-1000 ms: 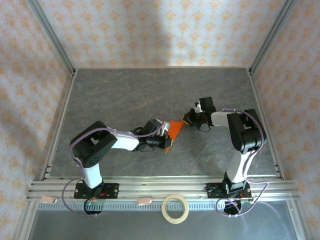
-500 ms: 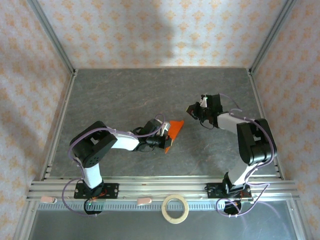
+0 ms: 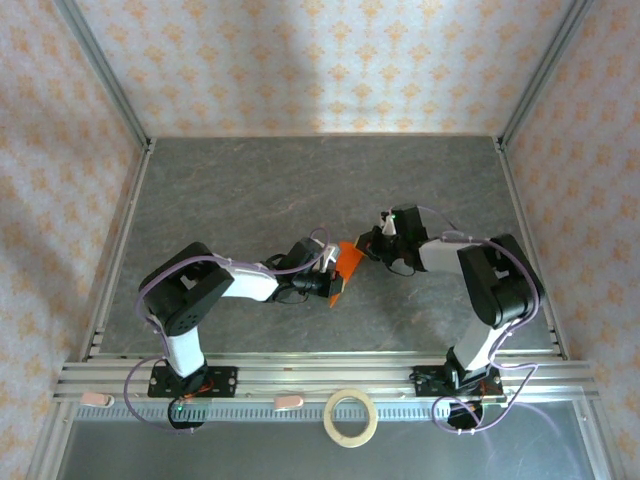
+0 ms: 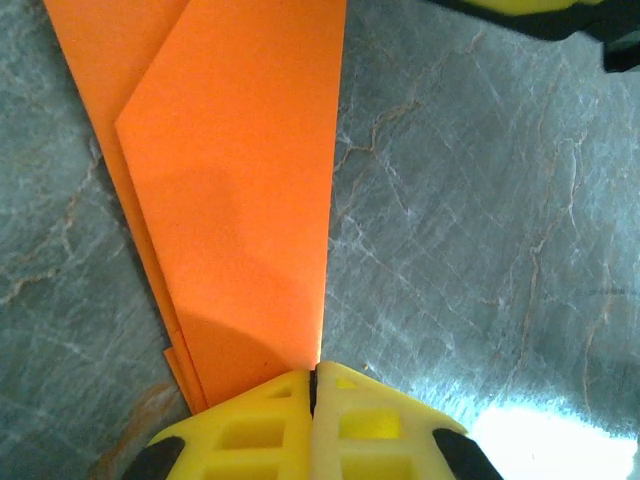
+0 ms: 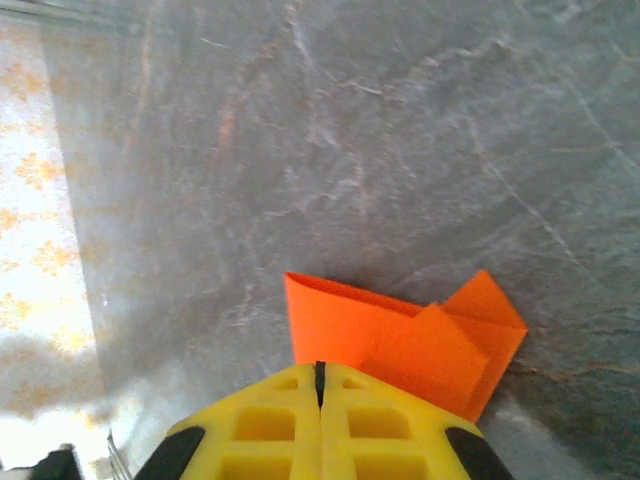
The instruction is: Fold a paper plane with a square sheet of paper (pick it up from the middle)
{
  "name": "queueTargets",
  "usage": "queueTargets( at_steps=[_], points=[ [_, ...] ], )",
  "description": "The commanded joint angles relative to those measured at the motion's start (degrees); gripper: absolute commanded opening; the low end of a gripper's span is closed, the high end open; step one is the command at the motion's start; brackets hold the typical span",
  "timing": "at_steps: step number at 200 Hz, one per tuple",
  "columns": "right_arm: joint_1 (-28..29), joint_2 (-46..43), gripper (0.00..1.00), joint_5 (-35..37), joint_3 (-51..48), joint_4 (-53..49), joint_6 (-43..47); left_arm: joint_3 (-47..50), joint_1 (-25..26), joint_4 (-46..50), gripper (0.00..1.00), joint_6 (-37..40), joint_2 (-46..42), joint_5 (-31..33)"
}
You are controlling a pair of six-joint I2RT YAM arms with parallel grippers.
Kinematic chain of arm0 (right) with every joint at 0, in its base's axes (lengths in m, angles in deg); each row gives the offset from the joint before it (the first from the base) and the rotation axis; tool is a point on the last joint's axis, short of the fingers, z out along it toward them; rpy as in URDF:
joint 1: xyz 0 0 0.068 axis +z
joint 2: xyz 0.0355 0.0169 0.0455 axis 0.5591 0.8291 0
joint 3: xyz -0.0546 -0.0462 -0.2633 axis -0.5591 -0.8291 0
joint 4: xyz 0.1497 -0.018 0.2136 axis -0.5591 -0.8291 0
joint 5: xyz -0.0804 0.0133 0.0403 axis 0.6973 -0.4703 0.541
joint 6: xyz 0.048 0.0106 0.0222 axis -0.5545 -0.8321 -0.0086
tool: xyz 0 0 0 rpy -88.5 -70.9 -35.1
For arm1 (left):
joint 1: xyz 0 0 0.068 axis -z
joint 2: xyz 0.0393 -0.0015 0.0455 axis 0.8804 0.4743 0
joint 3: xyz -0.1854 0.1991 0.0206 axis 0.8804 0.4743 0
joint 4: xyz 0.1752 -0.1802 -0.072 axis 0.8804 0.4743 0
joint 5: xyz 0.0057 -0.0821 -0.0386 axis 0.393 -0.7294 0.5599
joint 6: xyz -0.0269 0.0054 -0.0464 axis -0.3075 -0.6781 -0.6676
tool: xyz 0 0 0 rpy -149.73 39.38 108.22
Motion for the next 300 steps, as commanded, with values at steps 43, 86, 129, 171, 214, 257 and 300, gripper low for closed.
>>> queueTargets(
  at_steps=[43, 86, 129, 171, 214, 257, 300],
  points=[
    [-0.1, 4.1, 0.00, 5.5, -1.7, -1.5, 0.9, -0.6, -0.1, 11.5, 0.00, 1.7, -3.5, -1.7],
    [-0.1, 3.9, 0.00, 5.7, -3.1, -0.7, 0.6, -5.0, -0.3, 12.7, 0.04, 2.0, -6.7, -2.7],
    [-0.1, 3.8, 0.00, 5.5, -4.1, -0.2, 0.4, -10.9, -0.8, 11.0, 0.08, 1.8, -0.7, -2.7],
    [-0.1, 4.0, 0.00, 5.6, -4.7, -0.1, 0.8, -14.4, -1.1, 9.0, 0.10, 1.0, 6.1, -2.9],
    [-0.3, 4.1, 0.00, 6.1, -4.2, -1.2, 1.7, -8.5, -1.1, 9.6, 0.10, 1.5, 3.8, -3.3],
    [-0.2, 4.1, 0.00, 6.3, -4.3, -1.2, 1.7, 0.0, -1.0, 13.6, 0.11, 4.3, -4.3, -3.0],
    [-0.2, 3.8, 0.00, 6.4, -4.5, -1.3, 1.7, 5.4, -0.3, 15.5, 0.11, 4.9, -11.1, -1.8]
  ],
)
